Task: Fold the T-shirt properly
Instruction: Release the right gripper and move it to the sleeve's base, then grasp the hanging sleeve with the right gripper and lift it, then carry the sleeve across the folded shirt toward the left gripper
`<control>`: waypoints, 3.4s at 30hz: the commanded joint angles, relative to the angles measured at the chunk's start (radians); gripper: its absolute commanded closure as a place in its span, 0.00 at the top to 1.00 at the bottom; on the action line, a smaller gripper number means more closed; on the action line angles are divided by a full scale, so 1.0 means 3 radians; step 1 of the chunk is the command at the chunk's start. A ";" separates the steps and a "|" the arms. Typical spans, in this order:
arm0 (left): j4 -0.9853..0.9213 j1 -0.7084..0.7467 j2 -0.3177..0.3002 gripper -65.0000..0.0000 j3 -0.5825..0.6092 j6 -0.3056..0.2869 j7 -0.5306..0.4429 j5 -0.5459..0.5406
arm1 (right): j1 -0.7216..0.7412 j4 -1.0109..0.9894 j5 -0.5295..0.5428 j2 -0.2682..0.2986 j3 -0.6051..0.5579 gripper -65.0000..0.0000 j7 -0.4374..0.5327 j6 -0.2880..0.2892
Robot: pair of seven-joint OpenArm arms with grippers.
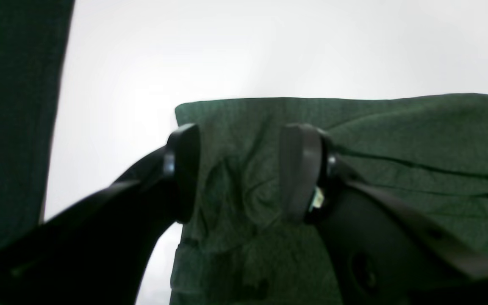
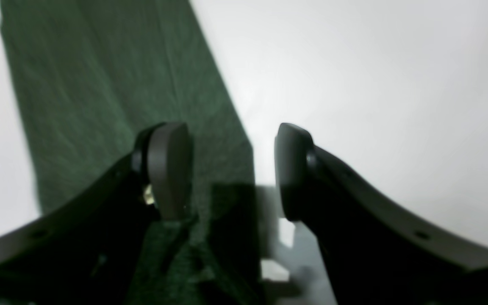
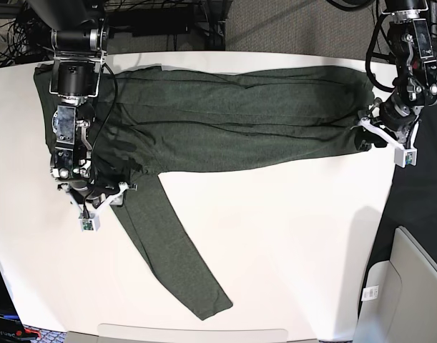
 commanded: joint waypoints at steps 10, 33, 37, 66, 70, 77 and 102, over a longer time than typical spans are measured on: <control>0.0057 -0.0044 -0.0020 0.45 -0.0021 -0.0013 -0.0082 -0.0031 | 0.0070 -0.0048 0.0031 0.0025 -0.0072 0.43 -0.0056 0.0004; 0.0057 -0.0100 -0.0020 0.45 -0.0031 -0.0013 -0.0082 -0.0031 | -0.0983 0.1645 0.1560 0.0302 0.0138 0.01 -0.0414 0.0029; 0.0057 -0.0100 -0.0020 0.45 -0.0031 -0.0013 -0.0082 -0.0031 | -0.1326 0.1988 0.1913 0.0348 0.0404 0.01 -0.0629 0.0034; 0.0057 -0.0095 -0.0020 0.45 -0.0031 -0.0013 -0.0082 -0.0036 | -0.2277 0.2816 0.1882 0.0363 0.0347 0.37 -0.0844 0.0541; 0.0057 -0.0095 -0.0020 0.45 -0.0031 -0.0013 -0.0082 -0.0036 | -0.2241 0.2816 0.1882 0.0368 0.0368 0.58 -0.0844 0.0541; 0.0057 -0.0095 0.0021 0.45 -0.0026 -0.0013 -0.0066 -0.0036 | -0.1771 0.2627 0.1862 0.0348 0.0639 0.61 -0.0823 0.0541; 0.0057 -0.0095 0.0051 0.45 -0.0026 -0.0013 -0.0061 -0.0041 | 0.0485 0.0070 0.0082 -0.0460 0.0383 0.61 -0.0342 0.0541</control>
